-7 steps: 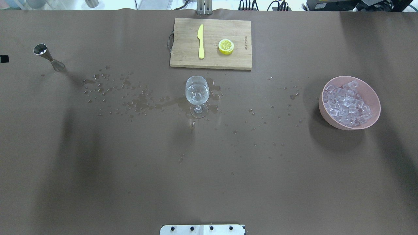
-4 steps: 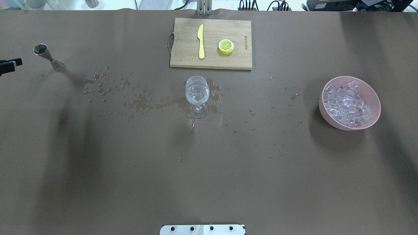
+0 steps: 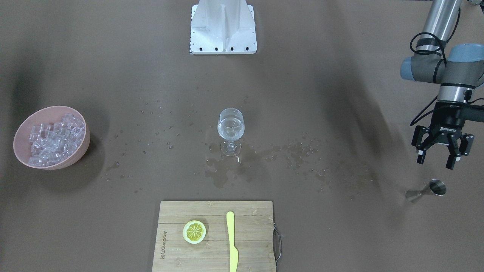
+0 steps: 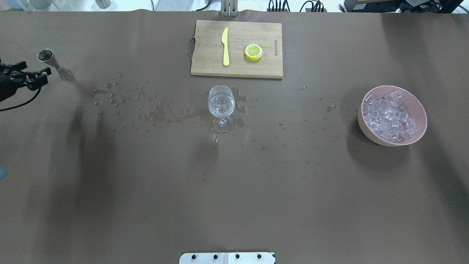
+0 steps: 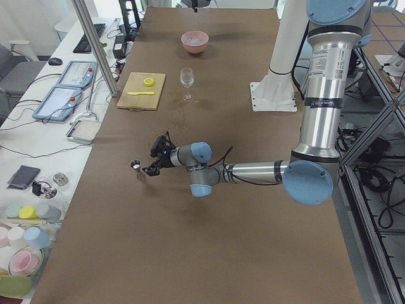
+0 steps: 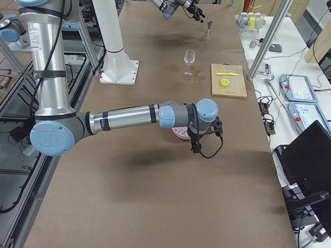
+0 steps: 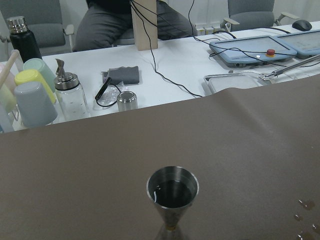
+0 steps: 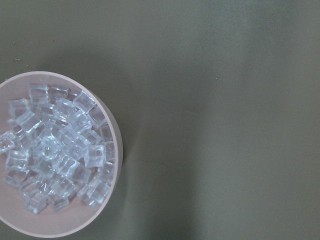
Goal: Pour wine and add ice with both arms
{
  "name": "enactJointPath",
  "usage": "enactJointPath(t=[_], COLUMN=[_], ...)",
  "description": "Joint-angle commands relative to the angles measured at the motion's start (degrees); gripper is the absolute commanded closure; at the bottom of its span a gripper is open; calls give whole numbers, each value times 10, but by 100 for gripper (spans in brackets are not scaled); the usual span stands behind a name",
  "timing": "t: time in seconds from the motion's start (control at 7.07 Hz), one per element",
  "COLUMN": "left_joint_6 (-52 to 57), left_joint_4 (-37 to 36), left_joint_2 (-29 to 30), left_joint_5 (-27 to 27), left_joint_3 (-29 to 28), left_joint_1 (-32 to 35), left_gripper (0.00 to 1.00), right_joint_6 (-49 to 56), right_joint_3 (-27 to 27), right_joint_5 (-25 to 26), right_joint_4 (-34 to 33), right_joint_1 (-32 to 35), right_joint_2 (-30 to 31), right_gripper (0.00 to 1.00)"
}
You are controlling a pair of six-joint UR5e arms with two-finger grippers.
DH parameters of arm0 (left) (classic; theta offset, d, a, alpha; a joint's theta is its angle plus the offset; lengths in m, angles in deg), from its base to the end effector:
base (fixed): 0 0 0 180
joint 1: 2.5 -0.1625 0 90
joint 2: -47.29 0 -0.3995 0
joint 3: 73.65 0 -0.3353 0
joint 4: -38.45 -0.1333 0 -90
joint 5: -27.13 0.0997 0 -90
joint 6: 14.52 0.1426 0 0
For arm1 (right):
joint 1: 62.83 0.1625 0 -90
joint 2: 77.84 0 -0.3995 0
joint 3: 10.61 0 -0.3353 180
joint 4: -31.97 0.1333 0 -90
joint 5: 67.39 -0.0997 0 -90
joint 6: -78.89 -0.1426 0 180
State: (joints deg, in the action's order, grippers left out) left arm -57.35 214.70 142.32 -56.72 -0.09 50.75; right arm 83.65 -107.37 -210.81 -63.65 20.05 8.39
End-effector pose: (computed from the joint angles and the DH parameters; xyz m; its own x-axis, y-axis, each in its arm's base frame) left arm 0.1960 -0.5109 0.5676 0.7360 0.2331 -0.6356 0.4689 0.5018 0.7269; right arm -0.0387 -0.4613 0.5760 0.5706 -0.2236 0.7902 0.1714 0.9734 0.1517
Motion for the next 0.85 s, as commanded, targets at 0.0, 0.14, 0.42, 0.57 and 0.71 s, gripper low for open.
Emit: enactJointPath(t=[0.0,0.14,0.42,0.57,0.71], left_joint_6=[-1,-3,-49,-66,-92], left_joint_4=[2,1,-1,-2,-5], left_joint_2=[21,24,51,56,68], left_joint_5=[41,44,49,53,61], left_joint_3=[-47,-56,-82,-87,-99], left_joint_1=[-10,-10,-10,-10,-10], left_gripper=[4,3,3,3,3], right_joint_6=[0,0,0,0,0], right_joint_3=[1,1,1,1,1], right_joint_5=[0,0,0,0,0], right_joint_4=[0,0,0,0,0], right_joint_1=[-1,-2,-3,-3,-3], right_joint_2=[-3,-3,-3,-3,-3], right_gripper=[0,0,0,0,0])
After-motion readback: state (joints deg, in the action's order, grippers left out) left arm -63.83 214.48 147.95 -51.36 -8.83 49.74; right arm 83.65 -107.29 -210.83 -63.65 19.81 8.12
